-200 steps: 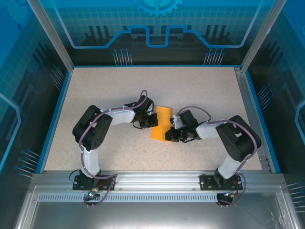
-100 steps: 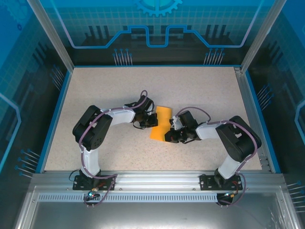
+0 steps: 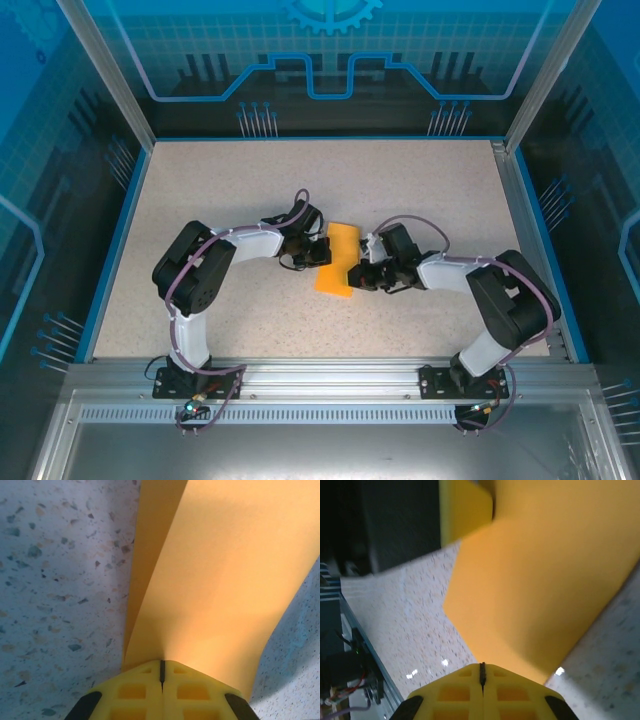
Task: Fold a paper plane with a square sheet of paper (pick it up from the middle)
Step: Fold the square sheet of paper in half at the center of the table.
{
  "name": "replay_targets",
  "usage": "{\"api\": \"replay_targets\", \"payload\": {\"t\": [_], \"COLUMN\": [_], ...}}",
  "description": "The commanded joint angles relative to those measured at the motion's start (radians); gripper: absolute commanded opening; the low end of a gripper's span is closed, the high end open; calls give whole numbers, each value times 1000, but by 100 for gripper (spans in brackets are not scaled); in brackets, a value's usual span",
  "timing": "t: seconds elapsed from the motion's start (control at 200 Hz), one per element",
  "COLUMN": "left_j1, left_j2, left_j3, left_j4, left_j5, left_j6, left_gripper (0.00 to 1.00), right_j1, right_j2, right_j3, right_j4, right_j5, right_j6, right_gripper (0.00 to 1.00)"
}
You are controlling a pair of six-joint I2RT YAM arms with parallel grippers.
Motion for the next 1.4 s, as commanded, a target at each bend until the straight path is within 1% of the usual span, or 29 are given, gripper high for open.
{"api": "replay_targets", "payload": {"t": [0.0, 0.155, 0.375, 0.435, 0.535, 0.65, 0.765, 0.935, 1.1, 1.225, 1.285, 1.39], "left_j1": [-15, -16, -15, -16, -15, -16, -15, -15, -15, -16, -16, -16], "left_j2": [53, 52, 56, 56, 56, 58, 57, 56, 55, 58, 58, 60], "left_j3": [-41, -41, -39, -39, -40, -40, -40, -45, -56, -59, -60, -63], "left_j4": [-80, -84, -84, -86, -88, -86, -88, -84, -77, -75, -75, -72], "left_j5": [-29, -34, -33, -32, -36, -34, -34, -33, -33, -32, -33, -34], "left_j6": [6, 9, 8, 10, 11, 11, 14, 14, 11, 11, 13, 14], "left_gripper": [0, 0, 0, 0, 0, 0, 0, 0, 0, 0, 0, 0], "right_j1": [-40, -48, -51, -51, -55, -81, -104, -111, -118, -125, -126, -126], "right_j2": [13, 96, 186, 185, 135, 94, 131, 207, 246, 285, 305, 316], "right_j3": [35, 65, 73, 79, 100, 139, 190, 255, 240, 219, 189, 199], "right_j4": [2, 21, -9, -21, -35, -41, -50, -73, -81, -47, -27, -23], "right_j5": [-13, -30, 15, 5, -10, -24, -53, -73, -35, -22, -28, -42], "right_j6": [3, -8, -28, -32, -31, -35, -45, -73, -93, -86, -81, -72], "right_gripper": [2, 3, 3, 3, 3, 3, 3, 3, 3, 3, 3, 4]}}
